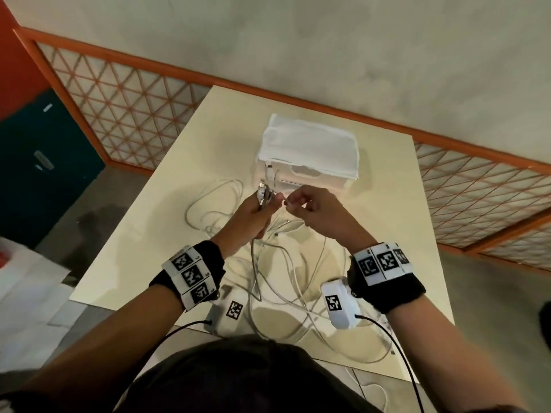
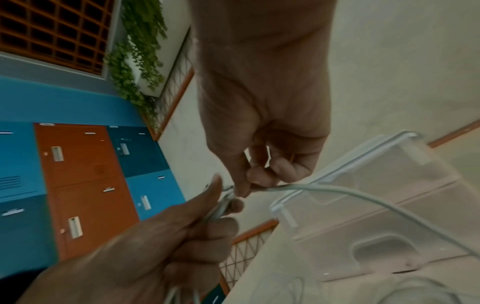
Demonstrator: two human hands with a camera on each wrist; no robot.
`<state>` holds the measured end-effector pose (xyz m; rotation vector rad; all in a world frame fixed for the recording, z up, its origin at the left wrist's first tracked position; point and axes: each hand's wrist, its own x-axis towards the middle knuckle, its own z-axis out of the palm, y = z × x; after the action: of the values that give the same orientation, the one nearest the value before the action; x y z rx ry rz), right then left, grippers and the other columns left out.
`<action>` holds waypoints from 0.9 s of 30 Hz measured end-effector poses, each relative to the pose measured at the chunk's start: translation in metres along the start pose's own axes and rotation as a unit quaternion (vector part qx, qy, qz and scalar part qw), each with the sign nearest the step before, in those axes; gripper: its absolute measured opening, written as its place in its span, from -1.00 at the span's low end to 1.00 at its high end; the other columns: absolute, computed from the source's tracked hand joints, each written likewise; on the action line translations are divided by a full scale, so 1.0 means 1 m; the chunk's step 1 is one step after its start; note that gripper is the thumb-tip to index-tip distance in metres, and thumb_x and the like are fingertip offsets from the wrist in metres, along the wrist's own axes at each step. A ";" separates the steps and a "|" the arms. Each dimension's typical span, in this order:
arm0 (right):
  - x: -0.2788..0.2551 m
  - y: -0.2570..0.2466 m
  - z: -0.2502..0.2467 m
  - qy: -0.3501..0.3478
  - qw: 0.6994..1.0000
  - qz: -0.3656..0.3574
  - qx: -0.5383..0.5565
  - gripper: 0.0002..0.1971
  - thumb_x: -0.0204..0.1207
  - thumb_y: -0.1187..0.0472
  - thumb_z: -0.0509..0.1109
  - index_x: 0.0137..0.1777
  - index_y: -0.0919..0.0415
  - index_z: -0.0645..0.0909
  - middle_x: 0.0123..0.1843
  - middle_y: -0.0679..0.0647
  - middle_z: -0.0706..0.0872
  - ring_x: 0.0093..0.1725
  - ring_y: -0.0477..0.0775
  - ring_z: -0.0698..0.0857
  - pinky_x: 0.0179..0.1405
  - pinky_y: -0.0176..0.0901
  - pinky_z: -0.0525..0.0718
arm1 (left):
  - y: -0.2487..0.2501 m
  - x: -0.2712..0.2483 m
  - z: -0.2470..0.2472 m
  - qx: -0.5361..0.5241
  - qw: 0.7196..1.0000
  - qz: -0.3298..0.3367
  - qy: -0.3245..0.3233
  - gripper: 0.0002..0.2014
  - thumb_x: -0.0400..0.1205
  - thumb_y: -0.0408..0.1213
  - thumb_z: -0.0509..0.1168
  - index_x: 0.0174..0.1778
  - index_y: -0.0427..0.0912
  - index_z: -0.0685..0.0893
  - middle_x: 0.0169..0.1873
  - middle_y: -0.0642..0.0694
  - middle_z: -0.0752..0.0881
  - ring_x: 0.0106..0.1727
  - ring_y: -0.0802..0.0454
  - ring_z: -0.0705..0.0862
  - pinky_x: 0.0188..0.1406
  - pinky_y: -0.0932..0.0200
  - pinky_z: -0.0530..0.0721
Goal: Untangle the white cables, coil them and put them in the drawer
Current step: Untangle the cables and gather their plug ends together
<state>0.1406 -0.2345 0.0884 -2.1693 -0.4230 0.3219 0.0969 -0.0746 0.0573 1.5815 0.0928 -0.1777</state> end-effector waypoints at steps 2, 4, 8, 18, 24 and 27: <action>-0.002 -0.006 0.004 -0.006 1.000 0.010 0.021 -0.91 0.45 0.26 0.50 -0.09 0.24 0.67 -0.24 0.05 0.68 -0.52 -0.22 0.50 -0.43 -0.38 0.48 | 0.002 -0.001 0.005 0.044 0.998 0.032 0.018 -0.71 0.71 -0.07 0.20 -0.31 -0.09 0.42 -0.62 -0.01 0.27 -0.67 0.15 0.22 -0.64 0.26 0.21; -0.005 -0.010 0.004 -0.008 1.000 0.012 0.016 -0.89 0.42 0.24 0.53 -0.11 0.21 0.68 -0.27 0.00 0.68 -0.57 -0.28 0.51 -0.50 -0.50 0.45 | 0.003 -0.002 0.009 0.073 0.994 0.067 0.044 -0.70 0.73 -0.12 0.17 -0.32 -0.10 0.42 -0.60 0.00 0.30 -0.68 0.22 0.26 -0.59 0.21 0.25; -0.012 -0.008 -0.008 -0.092 0.993 0.012 -0.073 -0.87 0.46 0.11 0.50 -0.29 0.05 0.66 -0.31 -0.15 0.64 -0.42 -0.35 0.54 -0.34 -0.44 0.41 | 0.008 -0.002 0.012 0.057 0.986 0.119 0.105 -0.69 0.78 -0.17 0.06 -0.32 -0.06 0.42 -0.57 0.06 0.35 -0.67 0.26 0.34 -0.60 0.36 0.28; -0.051 0.066 -0.070 -0.130 0.985 0.113 0.023 -0.69 0.60 0.03 0.28 -0.27 0.22 0.56 -0.23 0.19 0.73 -0.04 0.16 0.67 0.30 0.08 0.48 | 0.029 0.004 -0.039 -0.110 0.947 0.149 0.263 -0.72 0.80 -0.11 -0.05 -0.19 -0.04 0.41 -0.34 0.02 0.68 -0.48 0.24 0.61 -0.58 0.34 0.53; -0.055 0.040 -0.087 -0.030 0.997 0.028 0.072 -0.74 0.69 0.12 0.15 -0.13 0.23 0.58 -0.29 0.15 0.54 -0.21 0.04 0.57 0.05 0.02 0.59 | 0.030 -0.001 -0.022 -0.237 0.950 0.108 0.171 -0.64 0.80 -0.10 -0.06 -0.31 -0.09 0.33 -0.64 0.09 0.47 -0.64 0.14 0.49 -0.52 0.22 0.66; -0.055 0.005 -0.086 -0.029 0.998 -0.040 0.033 -0.76 0.66 0.14 0.24 -0.08 0.26 0.67 -0.39 -0.09 0.56 -0.34 -0.09 0.48 -0.20 -0.24 0.55 | 0.036 -0.005 -0.012 -0.183 0.971 0.100 0.115 -0.60 0.79 -0.05 -0.03 -0.39 -0.05 0.26 -0.63 0.15 0.24 -0.62 0.20 0.17 -0.69 0.35 0.27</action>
<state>0.1238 -0.3214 0.1387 -2.0765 -0.5234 0.3497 0.0990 -0.0634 0.0941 1.2269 0.1379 0.1757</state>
